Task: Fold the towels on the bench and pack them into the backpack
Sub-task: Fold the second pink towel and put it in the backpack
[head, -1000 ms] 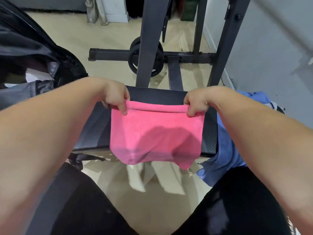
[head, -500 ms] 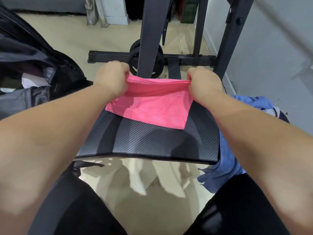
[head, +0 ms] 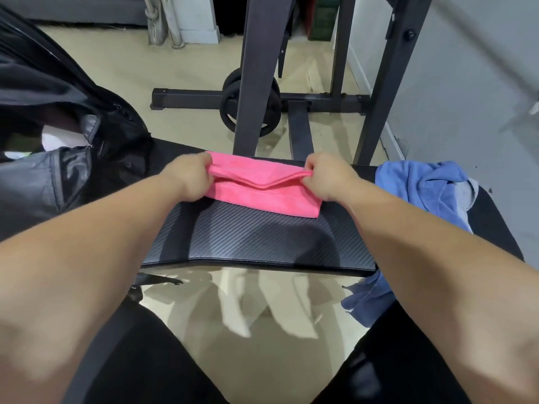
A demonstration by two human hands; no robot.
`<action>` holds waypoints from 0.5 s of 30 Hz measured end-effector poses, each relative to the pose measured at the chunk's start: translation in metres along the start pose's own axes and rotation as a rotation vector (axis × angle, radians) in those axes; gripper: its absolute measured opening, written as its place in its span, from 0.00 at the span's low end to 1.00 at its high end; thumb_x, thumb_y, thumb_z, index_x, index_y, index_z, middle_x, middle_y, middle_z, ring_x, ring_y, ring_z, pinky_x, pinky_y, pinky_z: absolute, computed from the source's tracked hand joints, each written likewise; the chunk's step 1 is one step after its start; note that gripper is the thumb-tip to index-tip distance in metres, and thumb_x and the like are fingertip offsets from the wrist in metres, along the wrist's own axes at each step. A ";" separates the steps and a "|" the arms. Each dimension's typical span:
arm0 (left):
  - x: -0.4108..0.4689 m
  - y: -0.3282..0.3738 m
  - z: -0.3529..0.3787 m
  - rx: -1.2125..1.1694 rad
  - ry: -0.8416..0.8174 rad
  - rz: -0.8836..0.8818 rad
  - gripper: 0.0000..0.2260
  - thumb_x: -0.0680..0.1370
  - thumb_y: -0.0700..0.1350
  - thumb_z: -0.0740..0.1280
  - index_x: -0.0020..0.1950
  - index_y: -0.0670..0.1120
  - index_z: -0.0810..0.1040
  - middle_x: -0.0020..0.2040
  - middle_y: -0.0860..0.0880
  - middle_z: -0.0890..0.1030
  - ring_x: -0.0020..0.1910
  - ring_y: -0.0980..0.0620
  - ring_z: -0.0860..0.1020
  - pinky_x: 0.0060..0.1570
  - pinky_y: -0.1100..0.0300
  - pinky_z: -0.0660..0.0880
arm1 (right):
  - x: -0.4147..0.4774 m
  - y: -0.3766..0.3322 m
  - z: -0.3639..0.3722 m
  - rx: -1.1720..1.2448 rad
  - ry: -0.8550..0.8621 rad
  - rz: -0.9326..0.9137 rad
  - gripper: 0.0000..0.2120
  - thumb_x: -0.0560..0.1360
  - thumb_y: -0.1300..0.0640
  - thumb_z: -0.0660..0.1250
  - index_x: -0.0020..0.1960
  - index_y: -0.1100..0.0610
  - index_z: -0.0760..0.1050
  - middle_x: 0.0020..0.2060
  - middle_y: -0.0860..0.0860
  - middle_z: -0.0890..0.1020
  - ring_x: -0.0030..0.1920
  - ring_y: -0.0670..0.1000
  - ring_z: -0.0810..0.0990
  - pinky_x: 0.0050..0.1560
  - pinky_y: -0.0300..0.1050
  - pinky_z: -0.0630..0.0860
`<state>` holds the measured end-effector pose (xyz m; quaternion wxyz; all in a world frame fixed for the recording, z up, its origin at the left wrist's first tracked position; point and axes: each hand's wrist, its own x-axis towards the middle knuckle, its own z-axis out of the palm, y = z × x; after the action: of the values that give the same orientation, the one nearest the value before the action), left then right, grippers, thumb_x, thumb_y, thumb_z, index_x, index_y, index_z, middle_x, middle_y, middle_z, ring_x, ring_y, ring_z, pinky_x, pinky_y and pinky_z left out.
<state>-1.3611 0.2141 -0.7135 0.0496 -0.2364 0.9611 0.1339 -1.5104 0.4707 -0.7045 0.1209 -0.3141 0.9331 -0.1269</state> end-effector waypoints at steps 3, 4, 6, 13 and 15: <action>-0.010 0.000 0.012 -0.056 0.053 -0.004 0.04 0.79 0.43 0.59 0.51 0.44 0.71 0.54 0.39 0.78 0.50 0.39 0.75 0.48 0.51 0.70 | -0.009 0.003 0.016 -0.047 -0.028 -0.016 0.04 0.78 0.54 0.64 0.46 0.52 0.71 0.49 0.52 0.78 0.46 0.55 0.75 0.46 0.47 0.72; -0.013 0.003 0.012 -0.069 0.077 0.000 0.04 0.79 0.43 0.59 0.50 0.44 0.70 0.52 0.39 0.78 0.48 0.39 0.74 0.46 0.52 0.68 | -0.011 0.004 0.017 -0.066 -0.016 -0.021 0.03 0.79 0.54 0.63 0.46 0.52 0.71 0.49 0.51 0.77 0.47 0.56 0.74 0.46 0.47 0.72; -0.025 0.013 0.008 -0.079 0.057 0.013 0.04 0.79 0.43 0.59 0.47 0.43 0.70 0.48 0.39 0.80 0.47 0.39 0.76 0.43 0.52 0.68 | -0.016 0.003 0.012 -0.098 -0.031 -0.013 0.06 0.78 0.52 0.62 0.44 0.52 0.71 0.45 0.51 0.75 0.47 0.56 0.74 0.45 0.47 0.70; -0.055 0.028 -0.022 -0.157 -0.363 0.034 0.06 0.73 0.41 0.69 0.36 0.44 0.76 0.30 0.46 0.81 0.26 0.47 0.80 0.32 0.57 0.74 | -0.031 -0.011 -0.036 -0.346 -0.377 -0.010 0.15 0.77 0.49 0.60 0.36 0.57 0.74 0.38 0.55 0.78 0.42 0.57 0.77 0.33 0.44 0.66; -0.048 0.026 -0.037 -0.127 -0.209 0.036 0.05 0.73 0.42 0.70 0.38 0.44 0.78 0.34 0.43 0.81 0.35 0.43 0.80 0.36 0.54 0.74 | -0.027 -0.011 -0.049 -0.300 -0.220 0.020 0.13 0.77 0.50 0.61 0.36 0.54 0.71 0.38 0.54 0.77 0.42 0.58 0.75 0.34 0.44 0.65</action>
<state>-1.3318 0.2473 -0.6647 0.1322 -0.2067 0.9443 0.2192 -1.4983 0.4864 -0.6515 0.1753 -0.3310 0.9259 0.0497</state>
